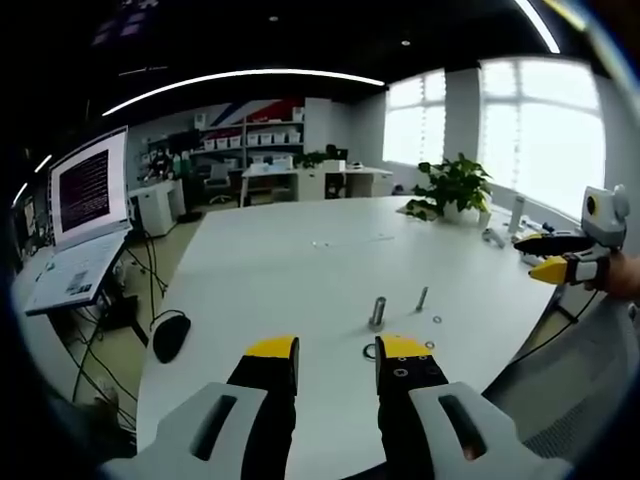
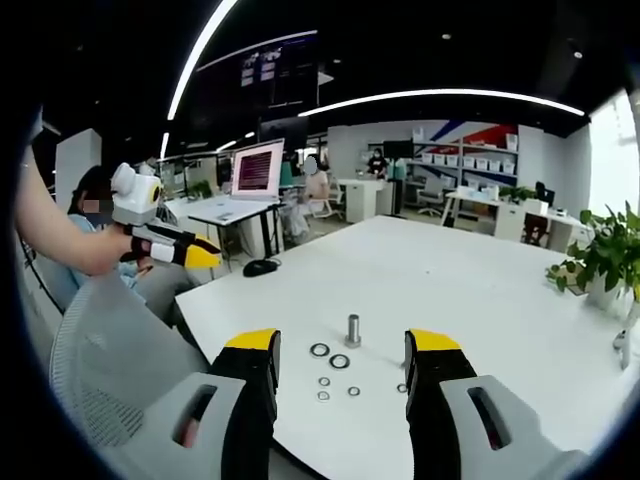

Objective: Place the washer onto the threaded stud by aligning its center hole with the stud, sliding it down to the base, and recovering from edge contact or off-axis alignment until the washer reaches the visible bottom stop.

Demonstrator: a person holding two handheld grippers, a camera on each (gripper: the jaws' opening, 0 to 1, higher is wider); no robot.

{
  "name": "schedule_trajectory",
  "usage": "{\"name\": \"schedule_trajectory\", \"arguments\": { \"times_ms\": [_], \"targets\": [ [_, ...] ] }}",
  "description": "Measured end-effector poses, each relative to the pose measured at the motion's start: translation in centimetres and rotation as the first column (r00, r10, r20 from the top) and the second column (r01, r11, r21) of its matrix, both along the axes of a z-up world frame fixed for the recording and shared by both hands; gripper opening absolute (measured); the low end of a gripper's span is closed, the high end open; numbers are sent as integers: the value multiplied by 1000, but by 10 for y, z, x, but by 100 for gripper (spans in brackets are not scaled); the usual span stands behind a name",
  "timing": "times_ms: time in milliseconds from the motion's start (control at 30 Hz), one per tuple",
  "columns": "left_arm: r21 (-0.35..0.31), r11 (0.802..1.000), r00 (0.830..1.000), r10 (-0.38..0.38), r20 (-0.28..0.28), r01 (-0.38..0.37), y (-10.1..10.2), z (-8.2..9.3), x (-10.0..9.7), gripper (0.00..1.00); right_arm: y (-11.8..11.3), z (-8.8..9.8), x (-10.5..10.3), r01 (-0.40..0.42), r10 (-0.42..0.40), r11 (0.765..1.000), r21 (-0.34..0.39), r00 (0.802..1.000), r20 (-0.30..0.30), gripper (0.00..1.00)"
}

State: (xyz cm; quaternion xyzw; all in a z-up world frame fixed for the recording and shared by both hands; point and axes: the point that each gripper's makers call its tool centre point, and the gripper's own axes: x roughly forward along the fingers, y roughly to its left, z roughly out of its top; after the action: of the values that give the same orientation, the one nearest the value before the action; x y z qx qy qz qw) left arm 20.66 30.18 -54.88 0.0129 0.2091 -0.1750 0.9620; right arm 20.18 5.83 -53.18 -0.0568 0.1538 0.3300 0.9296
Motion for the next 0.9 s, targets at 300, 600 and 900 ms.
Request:
{"name": "schedule_trajectory", "arguments": {
  "times_ms": [300, 600, 900],
  "targets": [
    [-17, 1000, 1000, -24, -11, 24, -7, -1, -1, 29, -5, 0, 2, 22, -22, 1000, -12, 1000, 9, 53],
    [-7, 1000, 998, -28, -47, 28, -7, -9, -1, 28, -7, 2, 3, 30, -30, 999, -10, 999, 16, 53],
    [26, 992, 986, -123, -116, 127, -29, -24, -5, 30, -7, 1, 4, 30, -30, 1000, -2, 1000, 4, 52]
  ]
}}
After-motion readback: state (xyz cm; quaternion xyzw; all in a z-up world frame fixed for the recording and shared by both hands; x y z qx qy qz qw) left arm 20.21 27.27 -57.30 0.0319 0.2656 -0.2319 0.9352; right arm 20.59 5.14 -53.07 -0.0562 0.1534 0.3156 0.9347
